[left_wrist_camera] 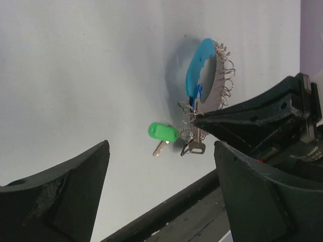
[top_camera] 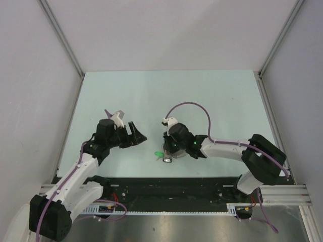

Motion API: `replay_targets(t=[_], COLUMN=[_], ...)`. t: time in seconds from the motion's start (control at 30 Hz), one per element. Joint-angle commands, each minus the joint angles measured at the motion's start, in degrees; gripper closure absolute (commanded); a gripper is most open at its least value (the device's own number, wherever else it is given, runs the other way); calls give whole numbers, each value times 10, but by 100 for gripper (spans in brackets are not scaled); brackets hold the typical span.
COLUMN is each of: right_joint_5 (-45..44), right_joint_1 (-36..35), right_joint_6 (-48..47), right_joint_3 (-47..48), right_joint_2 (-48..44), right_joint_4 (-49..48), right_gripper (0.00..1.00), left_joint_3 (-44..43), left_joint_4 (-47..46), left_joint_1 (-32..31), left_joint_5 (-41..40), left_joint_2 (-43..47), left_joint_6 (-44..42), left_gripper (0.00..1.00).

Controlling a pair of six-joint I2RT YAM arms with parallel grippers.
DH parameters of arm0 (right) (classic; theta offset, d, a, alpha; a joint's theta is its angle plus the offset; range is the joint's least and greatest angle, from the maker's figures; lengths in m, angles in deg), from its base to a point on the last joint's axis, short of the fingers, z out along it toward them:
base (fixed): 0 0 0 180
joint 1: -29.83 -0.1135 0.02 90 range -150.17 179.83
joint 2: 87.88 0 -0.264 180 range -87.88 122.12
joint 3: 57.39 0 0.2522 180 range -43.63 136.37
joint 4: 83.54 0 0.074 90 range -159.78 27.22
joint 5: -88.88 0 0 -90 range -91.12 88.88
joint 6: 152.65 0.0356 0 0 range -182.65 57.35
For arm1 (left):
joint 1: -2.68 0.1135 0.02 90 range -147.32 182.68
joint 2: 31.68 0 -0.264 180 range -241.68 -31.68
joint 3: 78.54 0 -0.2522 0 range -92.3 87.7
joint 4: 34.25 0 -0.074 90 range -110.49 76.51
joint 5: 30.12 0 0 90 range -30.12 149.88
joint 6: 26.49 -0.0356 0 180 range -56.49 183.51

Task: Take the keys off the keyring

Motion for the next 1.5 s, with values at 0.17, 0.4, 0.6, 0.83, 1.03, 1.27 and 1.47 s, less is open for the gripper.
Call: replay_targets(t=[0.17, 0.4, 0.6, 0.83, 1.03, 1.27, 1.47], right_joint_5=[57, 61, 63, 74, 64, 64, 49], right_joint_1=[-24, -32, -33, -34, -35, -35, -35], right_joint_6=[-40, -51, -53, -57, -62, -62, -63], right_joint_3=[-96, -135, -154, -169, -177, -177, -177], right_joint_2=[-101, -146, -163, -171, -184, -189, -197], right_joint_4=[-151, -188, -199, -208, -212, -213, -202], right_gripper=[100, 100, 100, 100, 100, 100, 100], left_joint_3=[27, 22, -1, -58, -96, -110, -124], left_joint_4=[-199, -263, -311, -318, -297, -299, -272], left_joint_1=[6, -13, -61, -95, -115, -126, -133], left_joint_5=[132, 143, 156, 167, 185, 212, 222], left_joint_2=[-81, -162, -254, -336, -396, -421, -416], left_joint_6=[59, 71, 79, 73, 54, 53, 41], left_gripper=[14, 20, 24, 28, 37, 50, 84])
